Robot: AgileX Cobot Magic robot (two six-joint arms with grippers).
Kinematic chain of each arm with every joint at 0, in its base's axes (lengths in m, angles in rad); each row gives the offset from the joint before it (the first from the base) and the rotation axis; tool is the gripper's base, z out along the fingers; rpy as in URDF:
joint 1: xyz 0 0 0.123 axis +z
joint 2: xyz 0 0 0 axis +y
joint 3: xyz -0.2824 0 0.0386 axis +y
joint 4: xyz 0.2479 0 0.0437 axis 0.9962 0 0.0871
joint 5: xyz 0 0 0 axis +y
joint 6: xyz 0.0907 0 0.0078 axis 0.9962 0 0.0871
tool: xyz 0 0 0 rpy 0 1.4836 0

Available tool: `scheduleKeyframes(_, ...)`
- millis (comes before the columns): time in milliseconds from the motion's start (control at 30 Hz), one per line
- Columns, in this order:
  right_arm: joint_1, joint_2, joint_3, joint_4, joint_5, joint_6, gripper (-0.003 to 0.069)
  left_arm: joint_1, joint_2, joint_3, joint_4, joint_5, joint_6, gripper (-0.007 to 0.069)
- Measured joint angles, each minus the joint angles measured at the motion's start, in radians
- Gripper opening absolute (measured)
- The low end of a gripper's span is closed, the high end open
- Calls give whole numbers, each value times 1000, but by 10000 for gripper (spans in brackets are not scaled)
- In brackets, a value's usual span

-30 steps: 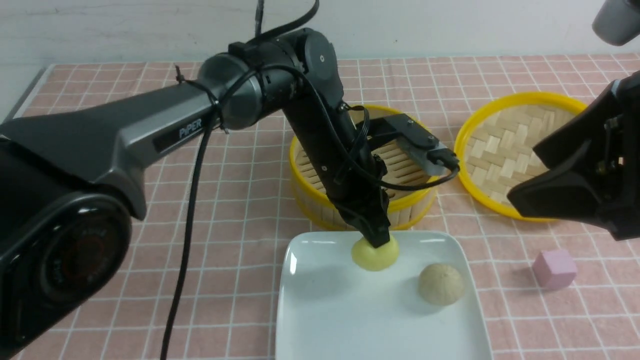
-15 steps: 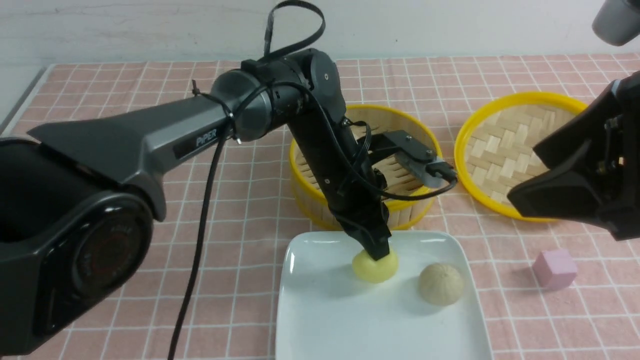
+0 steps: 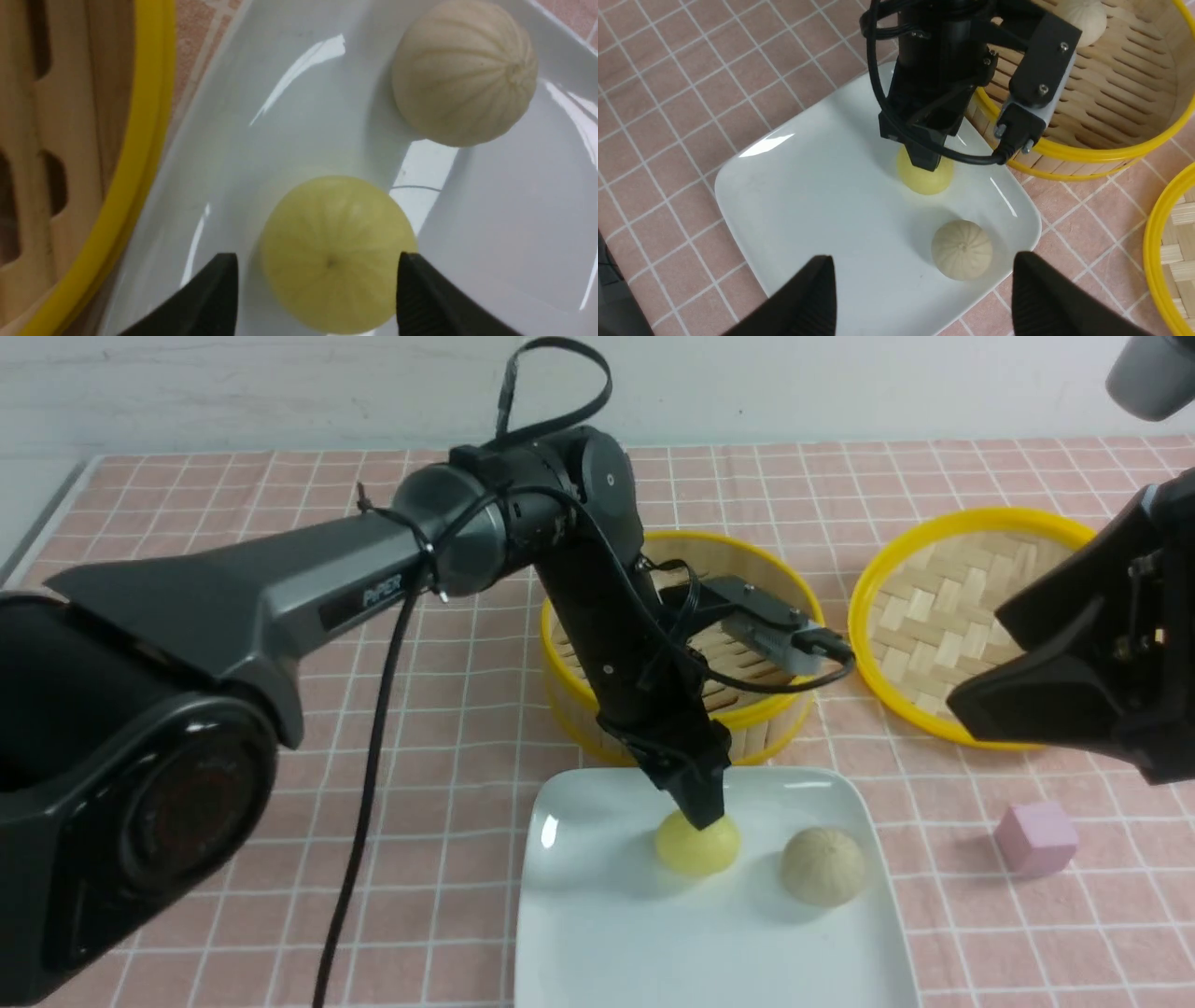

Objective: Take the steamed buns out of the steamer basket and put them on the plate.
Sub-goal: Use the left arm to grab the steamed stuffed bun that is closest to it

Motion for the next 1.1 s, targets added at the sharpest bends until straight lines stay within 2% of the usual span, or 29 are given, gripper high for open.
scheduleKeyframes(167, 0, 0, 0, 0, 0, 0, 495, 0, -117, 0, 106, 5, -88, 531)
scheduleKeyframes(467, 0, 0, 0, 20, 2, 0, 495, 0, -303, 0, 182, 25, -254, 492)
scheduleKeyframes(633, 0, 0, 0, 23, 3, 0, 495, 0, -372, 0, 350, 31, -317, 484)
scheduleKeyframes(667, 0, 0, 0, 23, 3, 0, 495, 0, -386, 0, 415, 33, -340, 484)
scheduleKeyframes(700, 0, 0, 0, 23, 3, 0, 495, 0, -387, 0, 415, 33, -340, 484)
scheduleKeyframes(767, 0, 0, 0, 23, 4, 0, 495, 1, -399, 0, 484, -8, -368, 484)
scheduleKeyframes(1100, 0, 0, 0, 26, 14, 0, 495, 1, -361, 0, 495, -285, -406, 468)
